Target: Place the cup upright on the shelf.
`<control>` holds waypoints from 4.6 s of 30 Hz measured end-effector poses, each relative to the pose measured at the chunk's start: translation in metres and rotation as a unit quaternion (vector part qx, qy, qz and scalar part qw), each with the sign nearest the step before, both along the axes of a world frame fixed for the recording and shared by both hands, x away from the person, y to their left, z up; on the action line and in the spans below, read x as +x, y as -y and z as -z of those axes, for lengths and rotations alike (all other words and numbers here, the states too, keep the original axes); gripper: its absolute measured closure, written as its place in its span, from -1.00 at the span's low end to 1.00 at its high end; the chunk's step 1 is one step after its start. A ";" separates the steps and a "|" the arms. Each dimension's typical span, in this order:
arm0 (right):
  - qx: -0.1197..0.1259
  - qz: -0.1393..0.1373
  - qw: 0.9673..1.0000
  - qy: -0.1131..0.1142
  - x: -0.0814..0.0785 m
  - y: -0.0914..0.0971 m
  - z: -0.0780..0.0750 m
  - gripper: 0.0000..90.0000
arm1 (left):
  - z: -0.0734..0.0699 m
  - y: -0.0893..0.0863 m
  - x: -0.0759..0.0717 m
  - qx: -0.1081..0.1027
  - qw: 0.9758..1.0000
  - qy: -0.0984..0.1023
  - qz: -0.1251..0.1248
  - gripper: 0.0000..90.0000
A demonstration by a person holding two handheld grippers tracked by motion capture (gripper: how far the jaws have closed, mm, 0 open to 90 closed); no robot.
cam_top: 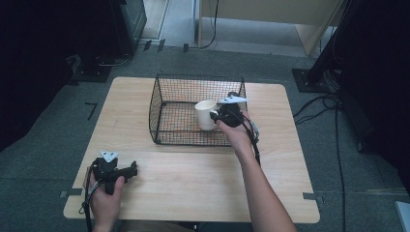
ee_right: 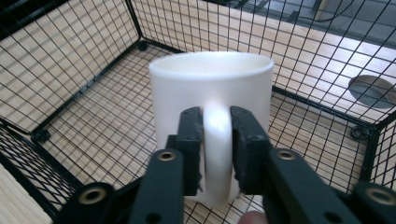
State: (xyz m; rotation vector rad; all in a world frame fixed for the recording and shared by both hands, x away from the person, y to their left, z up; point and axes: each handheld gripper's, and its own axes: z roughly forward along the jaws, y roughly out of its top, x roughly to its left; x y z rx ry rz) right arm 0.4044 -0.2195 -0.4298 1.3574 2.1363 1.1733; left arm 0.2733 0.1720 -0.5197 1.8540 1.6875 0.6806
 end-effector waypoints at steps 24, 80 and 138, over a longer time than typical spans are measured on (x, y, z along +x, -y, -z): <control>0.000 0.017 1.000 0.009 -0.004 0.000 -0.002 0.57 | 0.000 0.000 0.000 0.000 1.000 0.000 0.001 -1.00; -0.002 0.020 0.999 0.043 -0.133 0.080 -0.010 -1.00 | 0.000 0.000 0.000 0.000 1.000 0.000 0.001 -1.00; -0.073 0.161 0.983 -0.046 -0.190 0.183 0.097 -1.00 | 0.000 0.000 0.000 0.000 1.000 0.000 0.001 -1.00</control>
